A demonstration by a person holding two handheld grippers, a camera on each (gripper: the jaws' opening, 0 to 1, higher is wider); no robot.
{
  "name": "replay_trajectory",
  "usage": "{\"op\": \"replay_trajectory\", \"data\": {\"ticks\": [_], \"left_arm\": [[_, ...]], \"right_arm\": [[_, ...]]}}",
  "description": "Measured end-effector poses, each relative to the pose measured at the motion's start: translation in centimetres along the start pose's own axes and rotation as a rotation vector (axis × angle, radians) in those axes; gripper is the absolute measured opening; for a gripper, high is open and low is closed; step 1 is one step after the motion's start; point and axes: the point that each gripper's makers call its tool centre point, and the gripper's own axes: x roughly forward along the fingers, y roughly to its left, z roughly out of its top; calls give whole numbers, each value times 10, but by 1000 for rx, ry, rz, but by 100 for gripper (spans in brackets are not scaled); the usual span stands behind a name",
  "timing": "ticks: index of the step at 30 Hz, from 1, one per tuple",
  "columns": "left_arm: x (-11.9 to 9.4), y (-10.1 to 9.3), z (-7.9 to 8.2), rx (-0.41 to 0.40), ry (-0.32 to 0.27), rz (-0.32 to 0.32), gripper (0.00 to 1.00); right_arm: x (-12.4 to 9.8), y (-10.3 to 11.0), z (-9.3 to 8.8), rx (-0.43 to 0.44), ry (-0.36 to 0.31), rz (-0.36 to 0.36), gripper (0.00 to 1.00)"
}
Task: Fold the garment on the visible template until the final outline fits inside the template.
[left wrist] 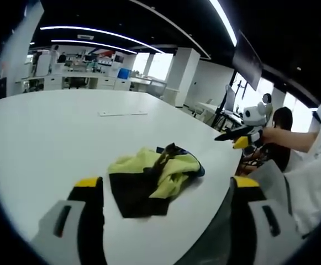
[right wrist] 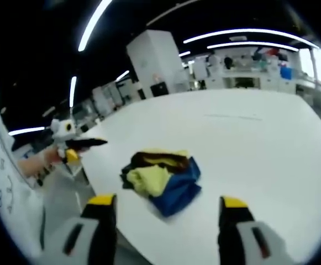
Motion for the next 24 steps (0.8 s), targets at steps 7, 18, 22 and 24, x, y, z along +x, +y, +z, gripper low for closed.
{"op": "replay_trajectory", "data": {"ticks": [7,18,22,24], "left_arm": [[2,2,3,18,-13,10,90],[18,-2,-5,33,5,-9,85],[25,0,-9,21,5,-6,77],[29,2,-11,12,7,-4,74]], "right_arm": [[0,4,-4,-8,12,3,74],[9,-2,-1,5,1,-6,72],[9,-6,0,-7,14,-9,71],[7,-10,0,-11,14,-17,70]]}}
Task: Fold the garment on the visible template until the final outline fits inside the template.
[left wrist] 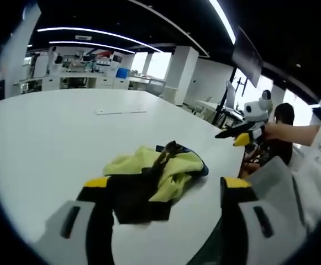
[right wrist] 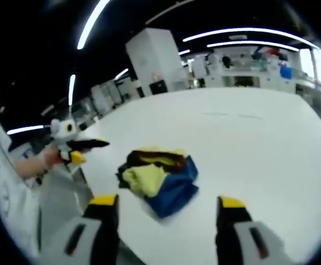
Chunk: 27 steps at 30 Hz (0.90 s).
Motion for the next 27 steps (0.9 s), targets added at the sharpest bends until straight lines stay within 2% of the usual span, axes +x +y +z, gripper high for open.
{"op": "replay_trajectory", "data": {"ticks": [4,7,11,18,20,27], "left_arm": [[13,0,-5,-4,21,18,67],[22,5,-11,-19,49,29,66],[34,4,-12,-74,33,29,52],[46,9,-14,-126,17,50,36],[51,13,-18,-148,25,56,32],[61,14,-29,-147,66,71,23]], "right_arm": [[3,-15,3,11,-8,-25,67],[13,-22,1,15,13,-23,61],[29,-29,-1,2,52,-22,58],[56,-33,1,1,81,-3,47],[63,-36,1,8,88,-1,45],[78,-46,-3,31,113,1,36]]}}
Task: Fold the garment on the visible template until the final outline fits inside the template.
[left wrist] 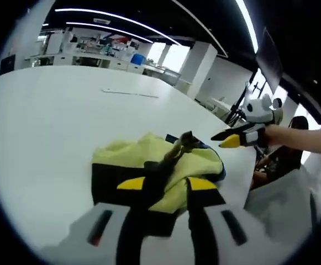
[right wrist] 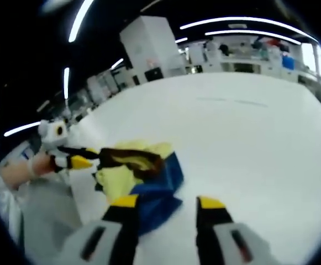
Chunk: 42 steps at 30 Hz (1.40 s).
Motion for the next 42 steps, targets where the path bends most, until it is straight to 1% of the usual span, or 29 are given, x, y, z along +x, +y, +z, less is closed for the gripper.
{"op": "replay_trajectory", "data": {"ticks": [3,5,7,9,12,16,18,20,24,28,30,35,37,39,40,42], "left_arm": [[5,8,-4,-24,-2,17,19],[8,10,-5,-43,-3,27,17],[10,11,-6,-43,-2,33,15],[13,11,-7,-33,-7,36,10],[17,14,-7,-32,-9,48,0],[12,17,1,-42,-37,66,0],[9,19,4,-33,-40,74,0],[6,23,7,-25,-41,87,0],[-2,34,14,-28,-66,118,0],[-4,40,17,-23,-63,137,0],[-4,43,17,-16,-59,146,0],[-3,43,17,-18,-56,147,0],[-1,44,15,-18,-48,146,0],[0,45,15,-18,-44,145,0],[-1,45,15,-18,-44,143,0],[-1,45,16,-17,-43,141,0]], "right_arm": [[6,-6,0,10,6,-2,33],[9,-9,0,25,5,-8,29],[12,-7,0,37,0,-1,26],[15,-6,-1,29,15,6,26],[17,-5,-1,31,18,12,25],[19,-5,-1,35,22,14,22],[21,-3,-3,35,28,21,19],[23,0,-3,36,28,29,18],[27,6,-2,36,24,48,17],[28,10,-3,38,24,63,14],[29,10,-3,44,24,65,15],[37,4,-9,97,28,77,14],[40,6,-13,143,32,92,14],[42,6,-15,191,23,102,13],[43,5,-15,220,15,104,12],[44,4,-17,211,18,112,6]]}}
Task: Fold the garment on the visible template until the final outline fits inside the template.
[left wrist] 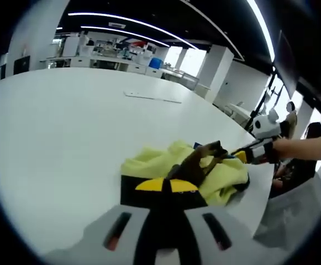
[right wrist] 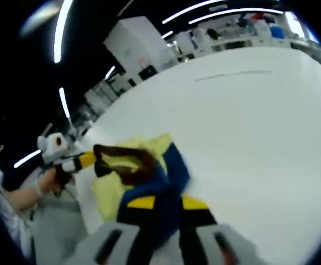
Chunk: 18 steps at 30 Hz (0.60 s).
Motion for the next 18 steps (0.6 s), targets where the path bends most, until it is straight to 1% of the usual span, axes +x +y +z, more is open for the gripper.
{"op": "replay_trajectory", "data": {"ticks": [1,2,7,12,13,14,16,18], "left_arm": [[0,0,0,0,0,-1,0],[0,1,0,1,3,-2,0],[-2,3,1,2,3,-4,0],[-7,-3,9,16,-2,-11,0],[-9,-6,11,7,-2,-25,0],[-10,-6,12,9,-5,-27,0],[-14,-6,17,31,-11,-19,0],[-20,-6,24,30,-25,-24,0]], "right_arm": [[-1,2,0,0,1,5,2],[-2,4,0,1,-6,7,0],[-12,3,5,15,-37,6,0],[-28,11,14,8,-83,16,0],[-32,14,18,7,-106,20,0],[-36,17,20,4,-120,25,0],[-46,32,24,-6,-149,44,0],[-55,39,30,-29,-180,52,0]]}}
